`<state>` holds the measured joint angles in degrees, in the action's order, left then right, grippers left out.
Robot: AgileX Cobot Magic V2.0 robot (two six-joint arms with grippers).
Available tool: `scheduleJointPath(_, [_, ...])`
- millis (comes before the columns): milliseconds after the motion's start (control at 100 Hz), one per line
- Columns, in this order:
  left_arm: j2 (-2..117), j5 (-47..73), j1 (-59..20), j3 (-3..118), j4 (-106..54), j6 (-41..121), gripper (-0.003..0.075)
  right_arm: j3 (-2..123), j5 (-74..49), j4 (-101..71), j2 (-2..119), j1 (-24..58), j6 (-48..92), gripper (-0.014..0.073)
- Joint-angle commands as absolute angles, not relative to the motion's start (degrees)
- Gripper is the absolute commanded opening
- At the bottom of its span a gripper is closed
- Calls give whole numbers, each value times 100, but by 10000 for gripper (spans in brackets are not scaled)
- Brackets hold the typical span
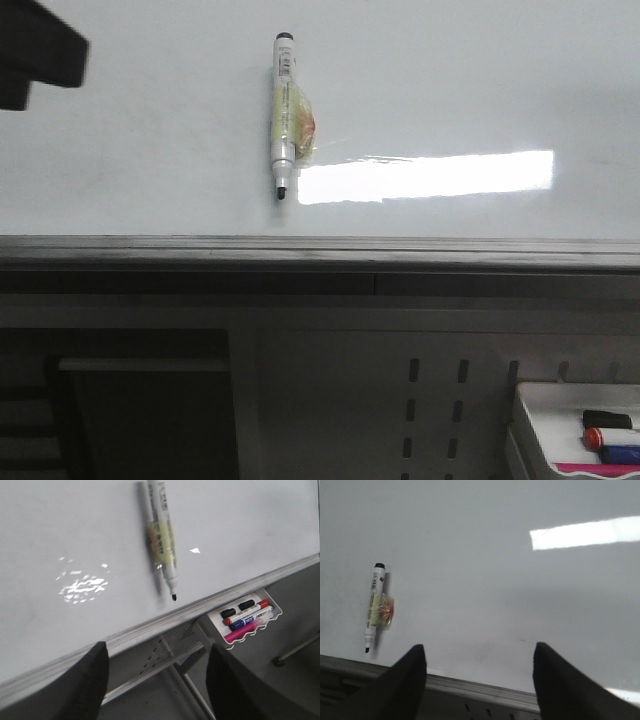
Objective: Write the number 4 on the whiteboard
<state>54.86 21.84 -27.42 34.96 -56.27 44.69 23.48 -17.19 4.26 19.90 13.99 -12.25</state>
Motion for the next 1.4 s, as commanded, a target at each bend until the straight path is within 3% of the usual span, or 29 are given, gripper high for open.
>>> scheduleJointPath(0, [5859,1287,-3236,3921,-5851,4506,376,2543,-1416,446,2073,1418,-1198,416])
scheduleJointPath(270, [7254,-321,-4370,4467,-6170,4506,376,2543,-1694,323,2073,1418,-1198,416])
scheduleJointPath(710, [8403,-797,-4393,5034,-6288,4506,368,2543,-1793,312,2073,1418,-1198,416])
scheduleJointPath(830, [8469,-1059,-4393,5034,-6309,4506,281,2543,-1805,312,2073,1418,-1198,416])
scheduleJointPath(1030, [8472,-1085,-4393,5034,-6309,4515,-21,2543,-1815,312,2073,1418,-1198,416])
scheduleJointPath(1260, [8444,-680,-4393,5034,-5888,4562,-20,2543,-1815,319,2073,1418,-1198,416])
scheduleJointPath(1390, [8180,302,-4404,5034,-4915,4562,-20,2638,-2142,309,2073,1532,-1097,415])
